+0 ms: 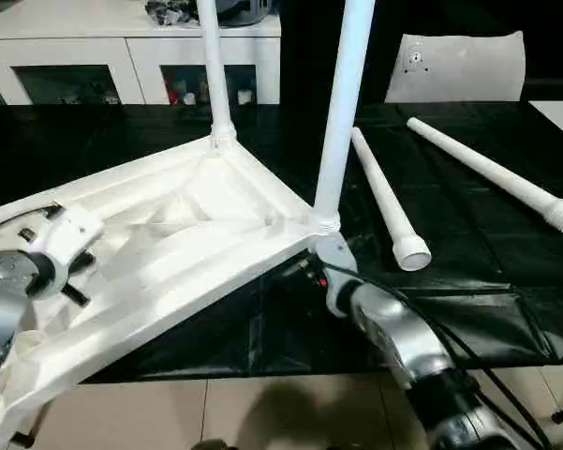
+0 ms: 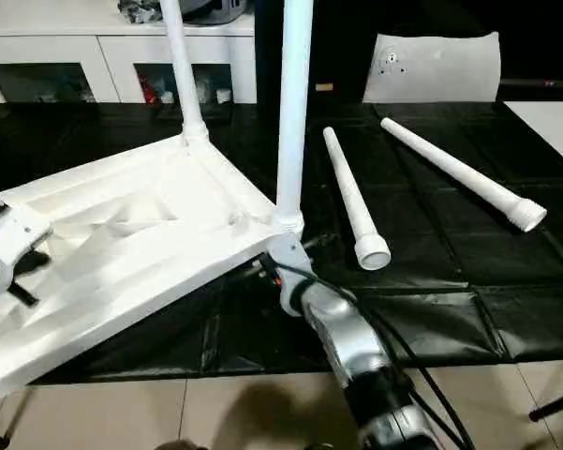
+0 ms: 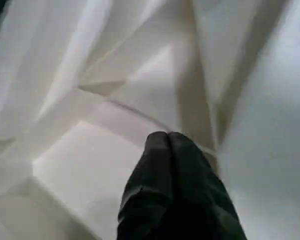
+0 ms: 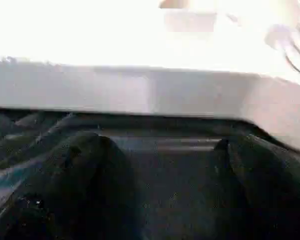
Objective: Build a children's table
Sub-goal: Rotate table base
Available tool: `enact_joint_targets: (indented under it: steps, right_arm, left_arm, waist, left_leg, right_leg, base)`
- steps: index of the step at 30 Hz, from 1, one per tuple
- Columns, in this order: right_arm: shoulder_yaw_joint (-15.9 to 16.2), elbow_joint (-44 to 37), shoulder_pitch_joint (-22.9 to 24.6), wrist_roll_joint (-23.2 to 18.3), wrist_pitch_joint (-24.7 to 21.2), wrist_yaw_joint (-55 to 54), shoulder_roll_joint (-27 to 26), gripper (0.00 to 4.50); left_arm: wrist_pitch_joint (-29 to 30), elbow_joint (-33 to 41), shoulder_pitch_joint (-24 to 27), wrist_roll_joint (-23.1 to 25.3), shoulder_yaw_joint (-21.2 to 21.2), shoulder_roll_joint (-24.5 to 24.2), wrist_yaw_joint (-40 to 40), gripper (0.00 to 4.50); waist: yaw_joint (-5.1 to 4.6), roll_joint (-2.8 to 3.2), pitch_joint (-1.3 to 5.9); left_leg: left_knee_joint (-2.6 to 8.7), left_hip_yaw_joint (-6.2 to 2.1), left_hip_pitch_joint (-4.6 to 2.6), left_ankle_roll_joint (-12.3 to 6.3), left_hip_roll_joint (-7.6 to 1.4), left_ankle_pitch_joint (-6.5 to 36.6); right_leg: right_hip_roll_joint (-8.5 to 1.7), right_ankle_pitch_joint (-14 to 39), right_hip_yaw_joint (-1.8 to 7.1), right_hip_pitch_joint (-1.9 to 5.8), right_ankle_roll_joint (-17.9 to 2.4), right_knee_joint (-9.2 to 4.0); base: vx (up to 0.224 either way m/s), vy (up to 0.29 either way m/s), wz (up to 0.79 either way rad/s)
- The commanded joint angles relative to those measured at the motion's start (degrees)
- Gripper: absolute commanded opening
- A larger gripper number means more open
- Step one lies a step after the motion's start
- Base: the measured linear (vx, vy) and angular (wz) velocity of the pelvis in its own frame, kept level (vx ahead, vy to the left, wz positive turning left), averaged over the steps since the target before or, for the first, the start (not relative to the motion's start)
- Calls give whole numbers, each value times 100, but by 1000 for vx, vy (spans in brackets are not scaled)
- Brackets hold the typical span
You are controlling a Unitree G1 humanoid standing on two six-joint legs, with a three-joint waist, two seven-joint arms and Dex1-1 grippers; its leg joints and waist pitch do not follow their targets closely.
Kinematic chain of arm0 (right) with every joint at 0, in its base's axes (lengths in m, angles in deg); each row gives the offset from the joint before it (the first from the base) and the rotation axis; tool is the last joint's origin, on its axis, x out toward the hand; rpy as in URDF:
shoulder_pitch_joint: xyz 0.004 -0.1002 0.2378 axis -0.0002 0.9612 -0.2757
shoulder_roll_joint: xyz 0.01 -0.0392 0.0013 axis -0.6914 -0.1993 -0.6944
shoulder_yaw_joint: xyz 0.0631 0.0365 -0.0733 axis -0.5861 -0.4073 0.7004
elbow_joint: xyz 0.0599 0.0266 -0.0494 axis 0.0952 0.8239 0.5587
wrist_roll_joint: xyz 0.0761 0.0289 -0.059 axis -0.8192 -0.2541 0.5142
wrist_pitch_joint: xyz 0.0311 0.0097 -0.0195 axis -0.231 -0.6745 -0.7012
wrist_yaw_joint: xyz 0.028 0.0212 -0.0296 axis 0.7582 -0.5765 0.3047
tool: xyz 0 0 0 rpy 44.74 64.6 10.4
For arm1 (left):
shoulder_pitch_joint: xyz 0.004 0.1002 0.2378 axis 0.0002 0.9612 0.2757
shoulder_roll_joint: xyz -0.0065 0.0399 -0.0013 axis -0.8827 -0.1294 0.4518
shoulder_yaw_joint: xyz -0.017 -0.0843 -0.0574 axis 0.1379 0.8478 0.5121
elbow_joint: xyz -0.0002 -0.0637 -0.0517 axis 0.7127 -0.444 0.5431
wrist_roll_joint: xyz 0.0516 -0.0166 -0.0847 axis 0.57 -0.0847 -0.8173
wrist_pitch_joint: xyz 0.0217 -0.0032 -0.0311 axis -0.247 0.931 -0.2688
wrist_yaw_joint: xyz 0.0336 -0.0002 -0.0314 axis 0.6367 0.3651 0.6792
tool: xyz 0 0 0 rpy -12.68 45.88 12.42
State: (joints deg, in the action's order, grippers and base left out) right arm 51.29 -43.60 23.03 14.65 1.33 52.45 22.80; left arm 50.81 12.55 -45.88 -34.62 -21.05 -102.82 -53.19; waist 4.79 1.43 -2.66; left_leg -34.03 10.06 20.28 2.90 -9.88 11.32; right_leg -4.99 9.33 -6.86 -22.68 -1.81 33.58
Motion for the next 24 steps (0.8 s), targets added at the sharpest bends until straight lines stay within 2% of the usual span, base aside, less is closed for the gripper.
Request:
enact_joint_targets:
  steps: [1,2,5,7,8,11,12,14,18,20,21,22,23,24]
  right_arm:
    - [-73,274,-125,42,28,-78,-48,450]
    - [-87,390,-202,43,66,-95,-75,450]
    - [-111,808,-415,29,248,-150,-143,450]
    - [-108,875,-452,33,278,-157,-157,450]
    - [-113,952,-497,37,309,-162,-174,450]
    - [-125,1105,-590,47,368,-151,-217,450]
    - [-131,1191,-631,52,420,-155,-231,450]
    - [-130,1210,-646,52,435,-155,-235,450]
    - [-158,1348,-706,65,553,-133,-250,450]
    - [-170,1397,-727,77,601,-142,-244,450]
    - [-177,1419,-745,92,633,-155,-233,450]
    - [-187,1433,-763,110,666,-171,-221,450]
    - [-202,1420,-774,134,695,-193,-207,450]
    - [-211,1395,-776,139,694,-202,-198,450]
  left_arm:
    - [116,295,176,-233,-224,-49,-432,6]
    - [115,475,255,-389,-264,-49,-636,6]
    - [85,978,430,-700,-437,-77,-1115,6]
    - [199,1111,466,-847,-469,-70,-1270,6]
    - [188,1238,495,-966,-518,-66,-1454,6]
    - [455,1549,555,-1320,-600,53,-1768,6]
    - [376,1586,551,-1432,-651,225,-1826,6]
    - [350,1569,507,-1519,-661,411,-1812,6]
    - [370,1578,333,-1763,-628,775,-1798,6]
    - [276,1464,190,-1767,-605,968,-1664,6]
    - [117,1268,48,-1645,-622,1094,-1484,6]
    - [-76,1023,-110,-1499,-638,1232,-1279,6]
    - [-322,694,-285,-1327,-642,1397,-1036,6]
    - [-474,539,-358,-1234,-669,1456,-933,6]
  waist:
    - [-28,100,296]
    - [-24,121,294]
    - [-31,117,276]
    - [-42,111,264]
    - [-44,84,238]
    - [-57,97,242]
    - [-66,46,237]
    - [-67,74,250]
    - [-72,58,281]
    - [-76,47,297]
    - [-82,35,294]
    - [-79,58,295]
    - [-68,51,277]
    - [-67,42,281]
  left_leg:
    - [523,-197,-85,215,-358,1922]
    - [524,-194,-92,229,-364,1926]
    - [541,-199,-87,275,-364,2093]
    - [545,-192,-103,279,-357,2201]
    - [547,-190,-127,271,-346,2358]
    - [548,-205,-136,286,-351,2392]
    - [554,-198,-135,270,-354,2370]
    - [544,-189,-134,262,-346,2276]
    - [541,-183,-94,233,-341,2057]
    - [528,-171,-65,180,-334,1818]
    - [523,-155,-70,157,-326,1784]
    - [515,-158,-65,150,-320,1755]
    - [505,-145,-95,142,-303,1861]
    - [511,-158,-88,155,-312,1900]
  right_leg:
    - [-477,1857,432,194,-945,-389]
    - [-474,1828,431,191,-978,-382]
    - [-473,1943,429,196,-966,-385]
    - [-471,2110,434,191,-928,-409]
    - [-472,2452,432,174,-827,-457]
    - [-484,2647,434,180,-764,-470]
    - [-475,2665,434,174,-755,-483]
    - [-471,2633,435,179,-742,-472]
    - [-458,2292,431,213,-795,-433]
    - [-454,2061,431,238,-858,-403]
    - [-440,2055,428,225,-853,-423]
    - [-441,2041,425,234,-862,-411]
    - [-425,2254,414,205,-773,-468]
    - [-443,2328,412,227,-746,-463]
  base:
    - [0,0,0]
    - [0,0,0]
    - [0,0,0]
    - [0,0,0]
    - [0,0,0]
    - [0,0,0]
    - [0,0,0]
    - [0,0,0]
    - [0,0,0]
    - [0,0,0]
    - [0,0,0]
    - [0,0,0]
    - [0,0,0]
    - [0,0,0]
